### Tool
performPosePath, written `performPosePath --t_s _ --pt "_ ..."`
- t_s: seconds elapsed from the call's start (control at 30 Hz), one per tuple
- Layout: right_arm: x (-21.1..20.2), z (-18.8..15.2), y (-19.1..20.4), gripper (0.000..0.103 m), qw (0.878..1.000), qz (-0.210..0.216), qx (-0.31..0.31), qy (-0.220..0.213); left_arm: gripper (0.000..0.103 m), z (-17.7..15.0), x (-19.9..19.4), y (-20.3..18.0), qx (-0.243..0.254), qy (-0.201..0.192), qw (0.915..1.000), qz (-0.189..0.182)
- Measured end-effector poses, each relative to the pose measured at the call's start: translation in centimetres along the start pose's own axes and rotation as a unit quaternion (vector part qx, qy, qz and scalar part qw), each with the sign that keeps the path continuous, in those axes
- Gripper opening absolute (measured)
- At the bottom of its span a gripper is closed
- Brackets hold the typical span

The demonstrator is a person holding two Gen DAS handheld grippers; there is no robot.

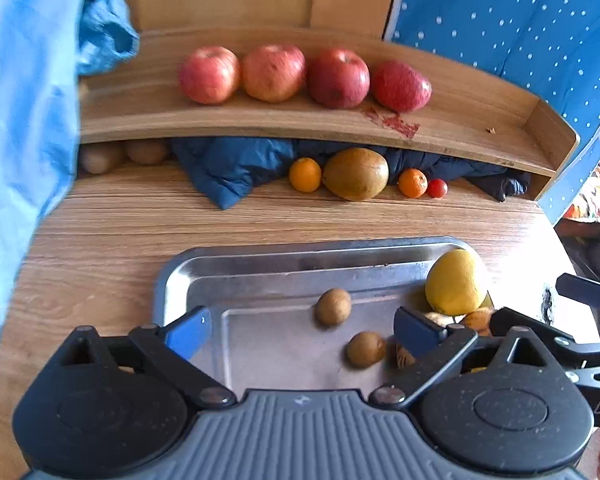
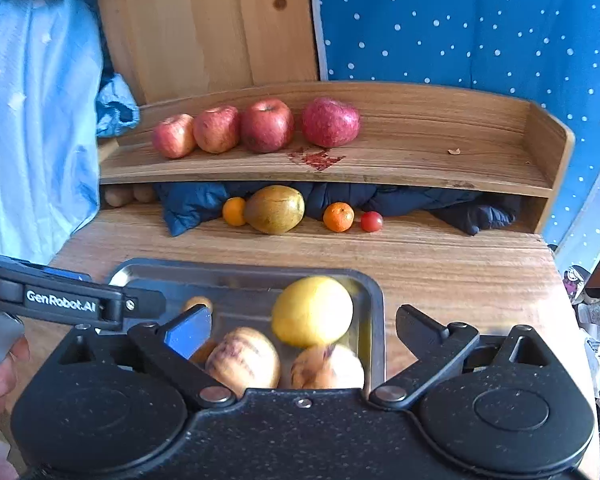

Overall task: Organize fruits
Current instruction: 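Lower the kiwi and grapefruit onto the tray and open both tools, then raise both open tools off the tray and move them toward the shelf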

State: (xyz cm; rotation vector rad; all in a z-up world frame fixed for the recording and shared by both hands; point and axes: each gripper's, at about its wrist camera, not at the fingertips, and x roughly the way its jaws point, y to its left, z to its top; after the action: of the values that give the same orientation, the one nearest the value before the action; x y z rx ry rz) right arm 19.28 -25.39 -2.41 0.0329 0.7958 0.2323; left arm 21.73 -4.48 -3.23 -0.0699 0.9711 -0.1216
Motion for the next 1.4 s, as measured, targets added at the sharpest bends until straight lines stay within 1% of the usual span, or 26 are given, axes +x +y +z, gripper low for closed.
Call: performPosePath --t_s 0.17,0.37,0.47,0.6,0.77,0.9,1.03,1.2,1.4 --pt "-2.7 -2.0 0.8 0.102 1.000 0.004 -0.005 -0.009 0.102 -2.9 -2.9 1.0 -0.016 -0.012 0.9997 0.013" --pt "-5.0 -4.7 1.8 0.102 1.000 0.009 -0.005 0.002 0.102 -7.2 -5.4 2.4 -0.043 -0.006 0.9985 0.033" --pt "-5.8 -5.9 2.0 0.102 1.000 0.011 -0.002 0.014 0.102 -9.2 -6.3 3.2 -0.056 0.009 0.9974 0.044" --pt "-5.9 -7.2 2.5 0.102 0.998 0.007 0.003 0.055 0.102 -10.7 -7.2 4.1 -0.075 0.033 0.9952 0.053" --pt "-5.1 -8.4 3.2 0.102 0.994 0.018 0.017 0.110 0.102 -11.3 -7.5 4.4 -0.062 0.061 0.9932 0.078" --pt "-4.7 -8.8 3.9 0.102 0.991 0.027 0.019 0.127 0.102 -11.3 -7.5 4.6 -0.057 0.070 0.9927 0.080" --pt "-4.2 -8.6 4.3 0.102 0.991 0.031 0.019 0.132 0.102 -11.0 -7.2 4.6 -0.047 0.077 0.9927 0.080" --pt "-3.5 -7.3 4.9 0.102 0.991 0.040 0.003 0.130 0.102 -10.0 -6.2 4.9 -0.035 0.081 0.9936 0.069" --pt "-2.2 -4.5 5.5 0.102 0.993 0.042 -0.022 0.109 0.102 -6.9 -4.4 5.4 -0.037 0.070 0.9953 0.057"
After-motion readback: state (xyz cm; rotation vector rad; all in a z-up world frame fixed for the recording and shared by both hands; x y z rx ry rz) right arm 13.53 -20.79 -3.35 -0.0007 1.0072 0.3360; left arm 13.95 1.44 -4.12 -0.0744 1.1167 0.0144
